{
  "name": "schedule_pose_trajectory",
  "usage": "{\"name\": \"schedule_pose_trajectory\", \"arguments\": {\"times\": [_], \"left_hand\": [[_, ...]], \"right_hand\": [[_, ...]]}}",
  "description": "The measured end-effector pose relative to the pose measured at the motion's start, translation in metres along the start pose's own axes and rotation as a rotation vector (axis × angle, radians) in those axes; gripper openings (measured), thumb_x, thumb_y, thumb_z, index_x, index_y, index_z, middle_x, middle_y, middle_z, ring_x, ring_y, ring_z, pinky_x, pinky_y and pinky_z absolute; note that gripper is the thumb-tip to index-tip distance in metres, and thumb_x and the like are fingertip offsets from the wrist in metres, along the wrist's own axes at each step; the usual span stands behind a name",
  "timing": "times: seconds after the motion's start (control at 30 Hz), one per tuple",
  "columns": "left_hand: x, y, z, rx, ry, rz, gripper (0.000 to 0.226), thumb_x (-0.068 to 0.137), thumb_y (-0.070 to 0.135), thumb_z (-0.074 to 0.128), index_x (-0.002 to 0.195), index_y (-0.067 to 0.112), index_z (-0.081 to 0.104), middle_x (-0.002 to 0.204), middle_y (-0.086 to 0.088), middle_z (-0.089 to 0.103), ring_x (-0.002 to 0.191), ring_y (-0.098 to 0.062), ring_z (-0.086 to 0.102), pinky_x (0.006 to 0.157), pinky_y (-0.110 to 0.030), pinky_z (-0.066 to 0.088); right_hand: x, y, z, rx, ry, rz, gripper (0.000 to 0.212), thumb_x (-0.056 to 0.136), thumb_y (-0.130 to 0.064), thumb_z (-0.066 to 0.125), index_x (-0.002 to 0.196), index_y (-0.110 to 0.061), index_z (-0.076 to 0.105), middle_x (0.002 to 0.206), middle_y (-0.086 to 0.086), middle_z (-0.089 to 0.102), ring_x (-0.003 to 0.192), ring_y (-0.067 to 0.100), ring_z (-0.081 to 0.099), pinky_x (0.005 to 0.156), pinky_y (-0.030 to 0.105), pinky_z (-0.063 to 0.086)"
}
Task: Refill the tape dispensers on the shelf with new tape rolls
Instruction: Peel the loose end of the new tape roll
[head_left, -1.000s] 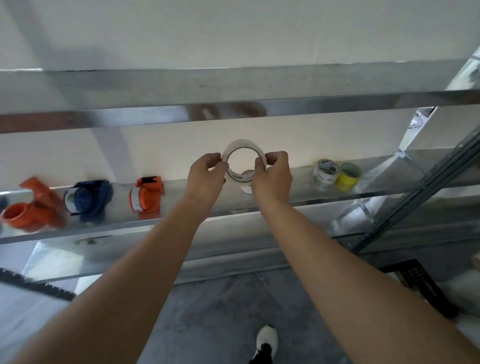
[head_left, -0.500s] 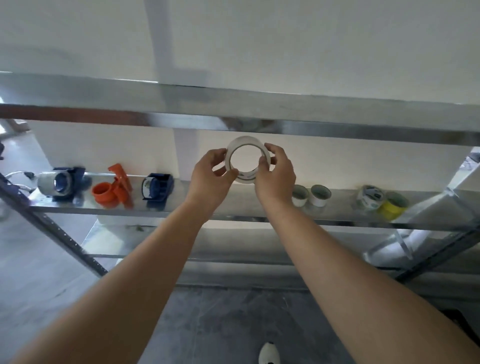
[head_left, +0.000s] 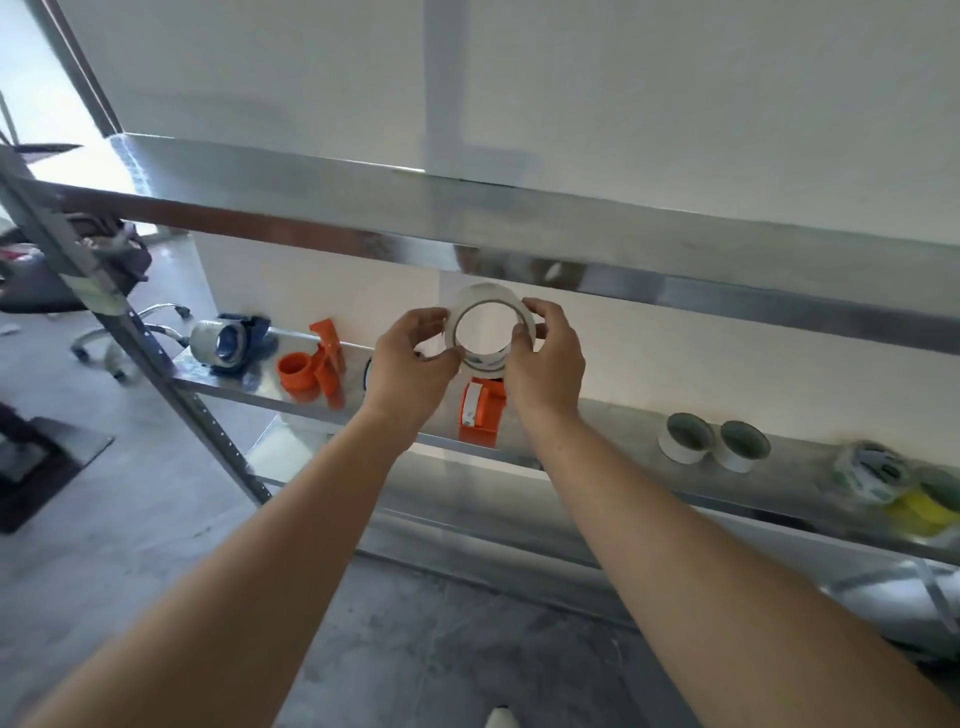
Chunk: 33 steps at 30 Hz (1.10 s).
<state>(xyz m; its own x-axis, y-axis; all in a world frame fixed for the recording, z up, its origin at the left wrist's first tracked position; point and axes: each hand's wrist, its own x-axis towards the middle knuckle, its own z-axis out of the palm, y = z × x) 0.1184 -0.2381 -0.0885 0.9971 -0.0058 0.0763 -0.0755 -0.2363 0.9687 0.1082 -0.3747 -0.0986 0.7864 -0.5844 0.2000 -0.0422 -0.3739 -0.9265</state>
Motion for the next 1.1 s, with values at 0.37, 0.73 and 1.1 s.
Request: {"name": "schedule_pose_trajectory", "arguments": {"times": [0.37,0.73,1.1], "left_hand": [[0.035,-0.031,-0.030,-0.035,0.137,-0.110,0.044,0.096,0.008,0.076,0.136,0.024,0.067,0.133,0.007,0.072,0.125,-0.019,0.067,0.107,-0.040,0.057],[0.074,-0.054,-0.097,-0.043,0.027,-0.110,0.043,0.095,0.004,0.075,0.133,0.022,0.069,0.127,0.003,0.075,0.116,-0.027,0.073,0.102,-0.054,0.060],[0.108,-0.059,-0.193,-0.027,-0.177,0.046,0.045,0.103,0.004,0.064,0.143,0.023,0.065,0.129,0.001,0.075,0.099,-0.012,0.075,0.099,-0.036,0.060]], "right_hand": [[0.018,0.001,0.064,0.004,-0.175,-0.033,0.024,0.104,-0.024,0.056,0.128,-0.029,0.059,0.123,-0.001,0.061,0.099,0.009,0.053,0.074,0.004,0.034],[0.011,-0.025,0.128,-0.011,-0.162,-0.009,0.026,0.098,-0.043,0.065,0.114,-0.030,0.050,0.115,-0.001,0.056,0.079,0.004,0.054,0.063,0.011,0.038],[-0.028,-0.068,0.191,-0.111,0.004,-0.122,0.020,0.096,-0.035,0.066,0.115,-0.029,0.060,0.108,-0.001,0.062,0.087,0.006,0.056,0.066,0.010,0.037]]}}
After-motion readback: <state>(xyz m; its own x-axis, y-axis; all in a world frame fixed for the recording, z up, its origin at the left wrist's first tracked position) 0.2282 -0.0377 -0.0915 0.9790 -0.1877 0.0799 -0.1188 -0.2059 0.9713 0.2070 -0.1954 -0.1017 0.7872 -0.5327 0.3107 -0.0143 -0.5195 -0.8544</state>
